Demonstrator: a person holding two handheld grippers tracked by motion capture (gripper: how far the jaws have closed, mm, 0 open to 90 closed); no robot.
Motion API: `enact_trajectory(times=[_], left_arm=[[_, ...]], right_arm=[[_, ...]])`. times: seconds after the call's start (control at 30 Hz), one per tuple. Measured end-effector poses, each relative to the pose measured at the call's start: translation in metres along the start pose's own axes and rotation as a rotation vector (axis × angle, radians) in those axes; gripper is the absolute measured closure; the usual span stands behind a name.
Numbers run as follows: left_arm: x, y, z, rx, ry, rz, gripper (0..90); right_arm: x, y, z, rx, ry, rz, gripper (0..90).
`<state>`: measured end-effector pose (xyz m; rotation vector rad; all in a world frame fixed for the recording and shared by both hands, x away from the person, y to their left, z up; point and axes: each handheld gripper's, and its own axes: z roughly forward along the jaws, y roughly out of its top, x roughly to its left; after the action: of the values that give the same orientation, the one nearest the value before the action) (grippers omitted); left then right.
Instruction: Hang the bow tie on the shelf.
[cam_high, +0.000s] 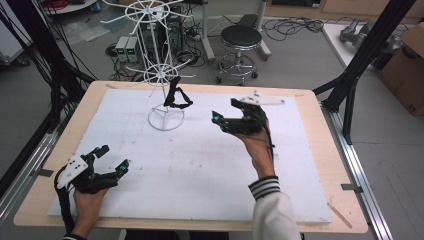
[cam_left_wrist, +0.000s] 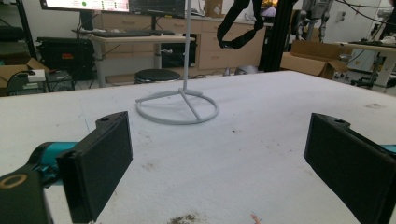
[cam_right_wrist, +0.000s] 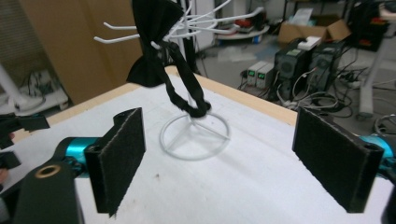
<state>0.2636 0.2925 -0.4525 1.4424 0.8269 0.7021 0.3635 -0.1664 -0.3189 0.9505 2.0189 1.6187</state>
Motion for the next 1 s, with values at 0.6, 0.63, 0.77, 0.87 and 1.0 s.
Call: enact_trajectory(times=[0.6,0.63,0.77,0.87,1.0], left_arm=[[0.000,0.000,0.000,-0.003,0.004,-0.006,8.1],[0.000,0.000,0.000,-0.003,0.002,-0.004,8.0],[0.000,0.000,0.000,-0.002,0.002,0.000,8.0],[0.000,0.000,-0.001,-0.007,0.002,0.005,8.1],[0.000,0.000,-0.001,-0.007,0.001,0.008,8.1]], right_arm=[[0.010,-0.100,-0.094,-0.109,-0.070,-0.029,11.6],[0.010,-0.105,-0.095,-0.114,-0.073,-0.026,11.6],[0.011,-0.125,-0.097,-0.151,-0.114,-0.031,11.6],[0.014,-0.138,-0.097,-0.151,-0.154,-0.061,11.6],[0.014,-0.149,-0.092,-0.149,-0.174,-0.083,11.6]])
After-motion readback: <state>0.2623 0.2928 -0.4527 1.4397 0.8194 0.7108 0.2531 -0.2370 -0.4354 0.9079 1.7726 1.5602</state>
